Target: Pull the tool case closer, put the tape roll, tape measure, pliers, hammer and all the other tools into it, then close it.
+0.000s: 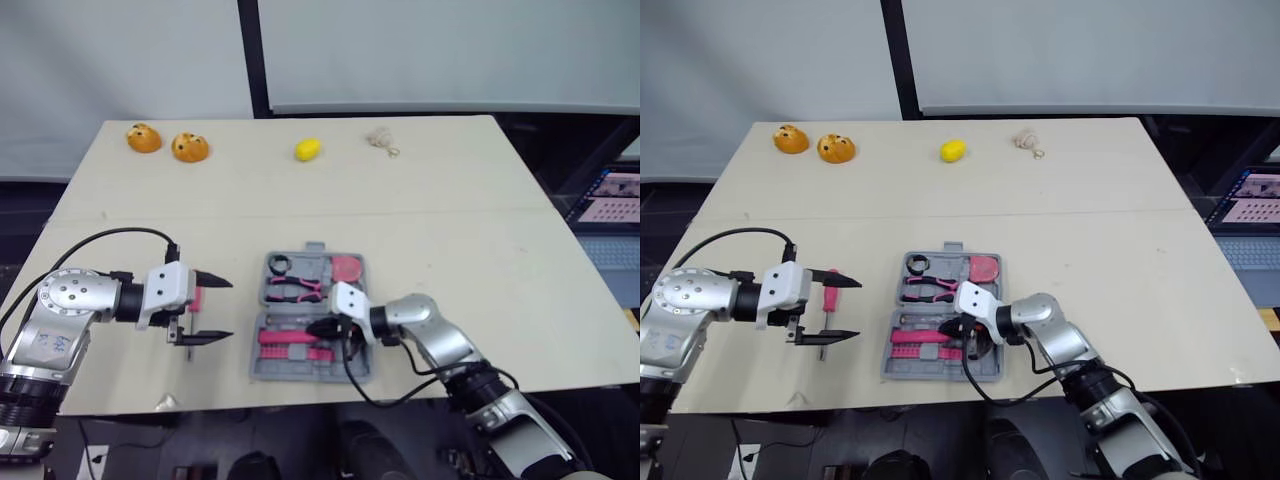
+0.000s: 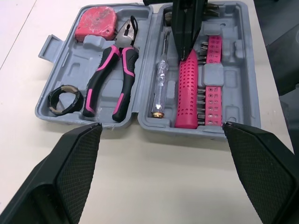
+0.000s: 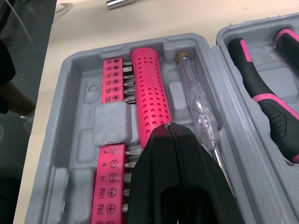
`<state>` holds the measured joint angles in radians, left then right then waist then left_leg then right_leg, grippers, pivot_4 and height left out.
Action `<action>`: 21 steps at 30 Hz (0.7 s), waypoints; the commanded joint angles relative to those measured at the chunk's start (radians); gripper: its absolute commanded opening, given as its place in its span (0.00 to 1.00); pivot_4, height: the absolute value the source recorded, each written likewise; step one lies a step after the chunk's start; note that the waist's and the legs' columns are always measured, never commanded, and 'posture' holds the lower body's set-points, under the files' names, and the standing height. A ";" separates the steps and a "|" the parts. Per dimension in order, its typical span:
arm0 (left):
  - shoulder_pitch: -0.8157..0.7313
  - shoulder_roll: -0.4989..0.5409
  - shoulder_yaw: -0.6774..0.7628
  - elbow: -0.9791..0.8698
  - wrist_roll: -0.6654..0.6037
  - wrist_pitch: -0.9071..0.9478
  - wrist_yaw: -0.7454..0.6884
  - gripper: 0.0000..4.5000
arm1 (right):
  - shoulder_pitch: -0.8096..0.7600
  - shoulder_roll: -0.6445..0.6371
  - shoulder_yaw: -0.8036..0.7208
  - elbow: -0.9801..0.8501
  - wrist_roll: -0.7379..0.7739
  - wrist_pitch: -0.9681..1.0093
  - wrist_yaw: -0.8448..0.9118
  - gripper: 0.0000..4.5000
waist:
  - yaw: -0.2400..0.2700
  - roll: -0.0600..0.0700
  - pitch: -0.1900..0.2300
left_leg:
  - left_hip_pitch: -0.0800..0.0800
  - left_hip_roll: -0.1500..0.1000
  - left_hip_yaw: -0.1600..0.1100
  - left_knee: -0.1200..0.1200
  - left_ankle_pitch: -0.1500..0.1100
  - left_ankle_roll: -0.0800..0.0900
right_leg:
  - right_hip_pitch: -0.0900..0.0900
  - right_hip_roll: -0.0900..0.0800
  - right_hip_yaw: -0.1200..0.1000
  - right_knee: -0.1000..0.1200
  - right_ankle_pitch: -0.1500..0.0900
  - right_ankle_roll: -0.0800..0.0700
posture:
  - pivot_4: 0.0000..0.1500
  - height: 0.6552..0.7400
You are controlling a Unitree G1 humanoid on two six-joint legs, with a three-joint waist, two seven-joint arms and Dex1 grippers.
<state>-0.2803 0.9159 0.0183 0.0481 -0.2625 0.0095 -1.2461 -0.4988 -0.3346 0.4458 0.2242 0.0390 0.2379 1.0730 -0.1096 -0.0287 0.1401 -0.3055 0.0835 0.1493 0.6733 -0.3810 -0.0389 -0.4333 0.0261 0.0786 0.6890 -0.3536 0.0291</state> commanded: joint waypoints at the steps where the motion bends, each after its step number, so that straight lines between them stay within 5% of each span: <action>1: -0.015 0.001 0.004 -0.013 0.004 -0.014 -0.003 1.00 | 0.043 -0.053 0.094 0.056 -0.093 0.041 0.027 0.01 | 0.001 0.000 0.000 | 0.001 0.000 0.000 0.000 0.000 0.000 | 0.001 0.000 0.000 0.000 0.000 0.000 | 1.00 1.00; 21: -0.034 -0.011 -0.013 -0.003 0.013 -0.022 -0.012 1.00 | 0.068 -0.102 0.161 0.158 -0.202 0.015 0.009 0.01 | 0.024 -0.005 -0.006 | 0.008 0.000 0.000 -0.005 0.000 0.000 | 0.007 0.000 0.000 -0.003 0.000 0.000 | 1.00 1.00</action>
<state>-0.3002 0.9088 0.0052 0.0525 -0.2518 -0.0006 -1.2557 -0.5049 -0.3794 0.4946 0.2243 -0.0348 0.1561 1.0753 -0.0858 -0.0340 0.1338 -0.2975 0.0833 0.1493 0.6684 -0.3810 -0.0389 -0.4259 0.0259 0.0787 0.6862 -0.3538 0.0291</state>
